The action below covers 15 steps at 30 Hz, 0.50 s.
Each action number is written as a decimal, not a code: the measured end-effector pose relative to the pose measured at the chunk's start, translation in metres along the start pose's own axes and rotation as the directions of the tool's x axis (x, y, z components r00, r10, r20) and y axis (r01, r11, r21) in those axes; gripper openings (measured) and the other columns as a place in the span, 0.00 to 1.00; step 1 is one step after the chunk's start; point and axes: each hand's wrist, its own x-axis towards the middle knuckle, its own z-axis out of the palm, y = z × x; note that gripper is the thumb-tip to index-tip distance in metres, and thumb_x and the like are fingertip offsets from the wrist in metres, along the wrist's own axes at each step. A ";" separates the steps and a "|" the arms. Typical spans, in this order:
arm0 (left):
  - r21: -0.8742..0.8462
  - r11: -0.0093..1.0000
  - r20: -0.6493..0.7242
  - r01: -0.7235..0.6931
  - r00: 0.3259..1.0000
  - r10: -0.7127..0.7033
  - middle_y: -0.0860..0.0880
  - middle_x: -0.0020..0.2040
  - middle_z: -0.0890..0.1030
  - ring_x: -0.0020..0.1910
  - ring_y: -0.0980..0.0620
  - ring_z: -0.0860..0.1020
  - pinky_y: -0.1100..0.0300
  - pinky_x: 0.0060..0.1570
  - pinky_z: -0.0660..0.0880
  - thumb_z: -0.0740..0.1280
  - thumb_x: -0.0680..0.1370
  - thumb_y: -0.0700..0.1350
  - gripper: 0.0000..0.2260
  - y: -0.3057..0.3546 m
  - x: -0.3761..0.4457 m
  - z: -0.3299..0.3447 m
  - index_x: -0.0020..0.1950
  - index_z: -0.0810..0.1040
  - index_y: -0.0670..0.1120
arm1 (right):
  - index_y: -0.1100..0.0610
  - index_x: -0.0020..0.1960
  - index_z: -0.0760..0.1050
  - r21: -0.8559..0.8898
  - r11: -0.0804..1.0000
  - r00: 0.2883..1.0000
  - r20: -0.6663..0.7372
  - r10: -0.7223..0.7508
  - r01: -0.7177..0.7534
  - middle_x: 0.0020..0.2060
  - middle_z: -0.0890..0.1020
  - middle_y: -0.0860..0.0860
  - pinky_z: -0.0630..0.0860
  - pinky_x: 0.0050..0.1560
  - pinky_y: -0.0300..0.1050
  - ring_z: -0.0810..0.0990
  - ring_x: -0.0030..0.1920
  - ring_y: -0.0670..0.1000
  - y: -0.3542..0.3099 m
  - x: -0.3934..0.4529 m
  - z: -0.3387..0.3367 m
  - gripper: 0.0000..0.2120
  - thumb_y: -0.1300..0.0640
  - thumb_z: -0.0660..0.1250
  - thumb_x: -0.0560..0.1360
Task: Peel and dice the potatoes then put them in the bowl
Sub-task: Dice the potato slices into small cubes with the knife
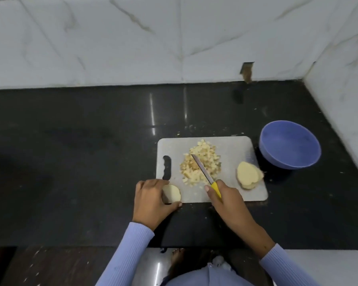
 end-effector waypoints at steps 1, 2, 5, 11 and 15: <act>0.003 1.000 0.010 0.012 1.000 -0.012 0.51 0.47 0.83 0.48 0.48 0.80 0.59 0.51 0.61 0.80 0.56 0.59 0.27 -0.006 -0.004 0.001 0.50 0.82 0.48 | 0.50 0.40 0.63 -0.018 1.000 0.999 0.041 -0.011 0.012 0.28 0.72 0.48 0.68 0.31 0.46 0.73 0.30 0.49 -0.005 -0.001 0.005 0.12 0.46 0.55 0.81; 0.000 1.000 0.017 0.018 1.000 -0.018 0.51 0.48 0.83 0.48 0.49 0.80 0.60 0.51 0.61 0.80 0.56 0.59 0.27 -0.009 -0.006 0.003 0.50 0.82 0.48 | 0.51 0.42 0.63 -0.036 0.999 0.997 0.074 -0.020 0.023 0.28 0.72 0.48 0.68 0.31 0.46 0.74 0.30 0.49 -0.008 -0.002 0.009 0.12 0.46 0.53 0.81; -0.033 0.999 0.018 0.007 1.000 -0.006 0.49 0.50 0.83 0.48 0.48 0.81 0.60 0.53 0.61 0.81 0.57 0.56 0.24 -0.010 -0.009 0.011 0.48 0.83 0.46 | 0.54 0.44 0.64 -0.094 0.995 0.991 0.134 -0.026 0.039 0.29 0.72 0.48 0.68 0.32 0.47 0.74 0.31 0.51 -0.014 -0.004 0.015 0.13 0.48 0.50 0.82; -0.066 0.997 0.036 -0.046 0.998 0.048 0.41 0.58 0.80 0.61 0.47 0.77 0.57 0.69 0.61 0.79 0.65 0.48 0.18 -0.010 -0.018 0.032 0.51 0.84 0.42 | 0.54 0.46 0.61 -0.246 0.967 0.973 0.230 -0.005 0.063 0.30 0.69 0.48 0.67 0.35 0.50 0.70 0.32 0.52 -0.027 -0.008 0.025 0.12 0.48 0.48 0.83; -0.056 0.998 -0.012 -0.037 0.999 0.036 0.37 0.60 0.78 0.62 0.42 0.76 0.55 0.70 0.55 0.73 0.70 0.49 0.11 -0.008 -0.023 0.036 0.48 0.85 0.45 | 0.54 0.46 0.62 -0.286 0.957 0.969 0.246 0.023 0.050 0.31 0.69 0.48 0.66 0.35 0.49 0.70 0.32 0.52 -0.031 -0.012 0.031 0.13 0.47 0.47 0.83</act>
